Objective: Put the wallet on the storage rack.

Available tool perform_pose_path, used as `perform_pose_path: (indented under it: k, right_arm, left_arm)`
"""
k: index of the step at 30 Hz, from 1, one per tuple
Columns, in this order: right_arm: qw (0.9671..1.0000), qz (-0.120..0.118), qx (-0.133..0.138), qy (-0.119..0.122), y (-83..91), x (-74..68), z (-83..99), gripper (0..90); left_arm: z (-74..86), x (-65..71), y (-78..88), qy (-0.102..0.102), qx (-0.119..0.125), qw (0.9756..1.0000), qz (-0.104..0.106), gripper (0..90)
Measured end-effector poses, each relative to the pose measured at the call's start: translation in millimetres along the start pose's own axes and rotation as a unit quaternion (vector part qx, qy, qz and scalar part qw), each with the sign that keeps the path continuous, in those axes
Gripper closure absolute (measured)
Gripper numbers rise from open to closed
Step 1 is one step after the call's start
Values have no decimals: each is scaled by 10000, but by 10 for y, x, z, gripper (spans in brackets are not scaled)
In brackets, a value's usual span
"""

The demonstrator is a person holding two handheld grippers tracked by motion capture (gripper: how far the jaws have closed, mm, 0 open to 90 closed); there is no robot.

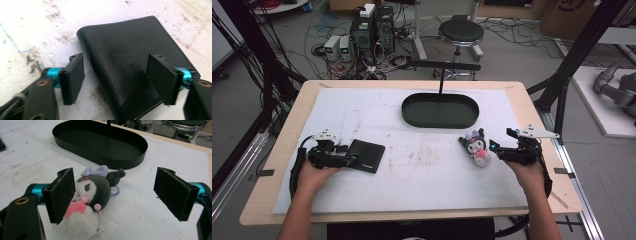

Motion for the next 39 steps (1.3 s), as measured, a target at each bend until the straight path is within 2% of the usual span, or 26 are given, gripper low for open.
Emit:
perform_pose_path:
  k: [3, 4, 9, 10, 14, 17, 19, 23, 29, 31, 33, 34, 36, 38, 39]
  right_arm:
    - [10000, 4, 10, 4, 2, 7, 2, 178]
    - [10000, 8, -2, -7, 4, 8, 5, 178]
    - [10000, -7, 11, -11, 2, 10, 4, 178]
    - [10000, -9, 7, -19, 2, 10, 5, 178]
    - [10000, 2, -4, -18, -1, 11, 7, 178]
    - [10000, 5, -13, 6, -6, 6, 6, 178]
    - [10000, -1, -24, 3, -8, -1, 7, 178]
    - [10000, -9, -28, 10, -9, -3, 9, 178]
    - [10000, -23, -6, -34, -3, 8, 9, 178]
    - [10000, -24, 4, -28, 0, 8, 7, 178]
    - [10000, -27, 4, -33, 6, 5, 3, 179]
    - [10000, -32, 10, -35, 9, 3, 2, 178]
    - [10000, -30, 15, -44, 14, 3, -1, 178]
    - [10000, -35, 37, -44, 22, 7, -3, 178]
    - [10000, -36, 45, -53, 26, 8, -4, 178]
  left_arm:
    - [-1, -1, 0, 2, 28, 10000, -9, 375]
    - [-2, -4, -4, 74, 73, 9999, 93, 416]
    - [-4, -33, 4, 286, 136, 9994, 162, 532]
    - [-6, -36, 7, 332, 154, 9992, 138, 573]
    - [-19, -26, 22, 302, 189, 9994, 28, 691]
    - [-27, -19, 27, 294, 218, 9993, -14, 743]
    - [-44, -16, 43, 399, 244, 9989, -59, 777]
    - [-82, -5, 93, 470, 412, 9980, 25, 812]
    - [-177, 47, 212, 601, 726, 9952, 245, 823]
    - [-201, 62, 227, 601, 741, 9950, 278, 824]
    - [-297, 137, 269, 515, 867, 9942, 385, 825]
    - [-297, 137, 269, 515, 867, 9942, 385, 825]
    - [-436, 225, 277, 422, 966, 9933, 464, 826]
    - [-548, 286, 268, 319, 1046, 9931, 430, 826]
    - [-548, 286, 268, 319, 1046, 9931, 430, 826]
Point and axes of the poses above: each handheld gripper's, and its own axes: y roughly backward along the jaws, z roughly out of its underside, x roughly to its right, the point moved 5 cm from there along -y, roughly forward along the jaws, and after that the axes turned 8 degrees about -x, right-handed, at the moved point
